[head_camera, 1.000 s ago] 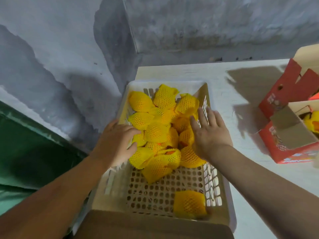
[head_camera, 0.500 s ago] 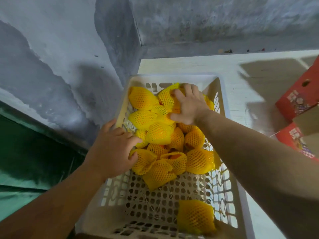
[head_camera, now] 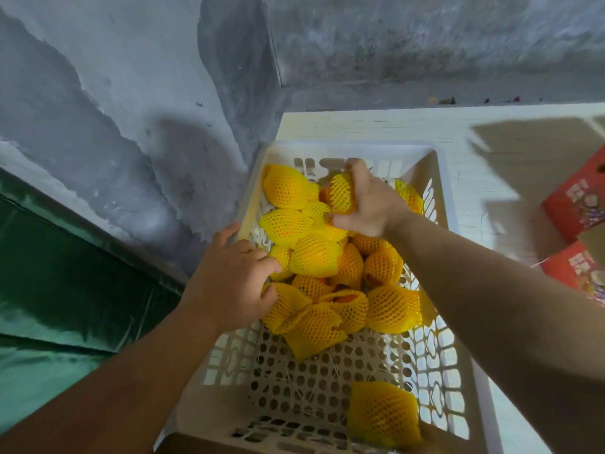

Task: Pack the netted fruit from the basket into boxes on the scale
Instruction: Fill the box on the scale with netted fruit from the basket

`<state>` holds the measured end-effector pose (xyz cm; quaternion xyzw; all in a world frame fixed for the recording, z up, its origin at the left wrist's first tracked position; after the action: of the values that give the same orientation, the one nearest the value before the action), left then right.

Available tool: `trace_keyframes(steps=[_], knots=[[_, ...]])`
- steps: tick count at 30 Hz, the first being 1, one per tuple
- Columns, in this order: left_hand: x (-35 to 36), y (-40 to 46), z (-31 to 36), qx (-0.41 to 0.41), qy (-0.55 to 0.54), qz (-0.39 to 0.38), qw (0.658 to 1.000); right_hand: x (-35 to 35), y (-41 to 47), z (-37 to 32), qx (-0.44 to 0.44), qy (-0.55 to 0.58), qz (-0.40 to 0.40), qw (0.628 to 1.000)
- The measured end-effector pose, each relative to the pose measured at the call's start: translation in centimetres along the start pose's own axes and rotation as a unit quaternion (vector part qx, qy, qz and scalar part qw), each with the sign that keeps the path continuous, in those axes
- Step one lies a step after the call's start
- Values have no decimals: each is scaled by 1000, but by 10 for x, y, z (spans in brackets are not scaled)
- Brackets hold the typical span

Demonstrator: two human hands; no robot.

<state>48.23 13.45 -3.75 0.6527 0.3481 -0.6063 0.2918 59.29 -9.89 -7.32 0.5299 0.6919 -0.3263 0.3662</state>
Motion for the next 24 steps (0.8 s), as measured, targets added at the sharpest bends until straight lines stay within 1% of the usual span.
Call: trace_keyframes(steps=[3, 4, 6, 8, 11, 13, 14, 16, 21, 24], knots=[[0, 1, -1, -3, -8, -3, 1000, 0, -1, -5, -5, -95, -18, 995], [1, 1, -1, -3, -3, -8, 1000, 2, -1, -9, -1, -143, -23, 990], [3, 1, 0, -3, 7, -12, 1000, 10, -5, -18, 14, -272, -43, 961], [2, 1, -1, 0, 5, -7, 1000, 20, -9, -24, 32, -344, -73, 936], [1, 0, 0, 3, 0, -4, 1000, 24, -13, -24, 39, -360, -140, 922], [1, 0, 1, 4, 1, -2, 1000, 30, -17, -23, 33, -392, -191, 899], [1, 0, 1, 4, 1, -1, 1000, 34, -18, -24, 28, -417, -203, 885], [1, 0, 1, 3, -3, 2, 1000, 38, -18, -25, 18, -449, -193, 872], [2, -1, 0, 1, -17, 5, 1000, 37, -12, -25, 26, -472, -150, 869], [2, -2, -1, 7, -20, 13, 1000, 41, -11, -22, 13, -474, -130, 871]])
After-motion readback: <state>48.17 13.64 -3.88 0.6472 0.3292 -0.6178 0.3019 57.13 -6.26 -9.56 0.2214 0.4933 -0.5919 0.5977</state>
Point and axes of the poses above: each hand's wrist, its own y-axis towards the middle knuckle, its own x-axis out of the palm, z = x × y, the point moved 7 cm from there along y, towards the middle knuckle, and after that the axes turned 4 degrees about -z, right-handed, at the moved point
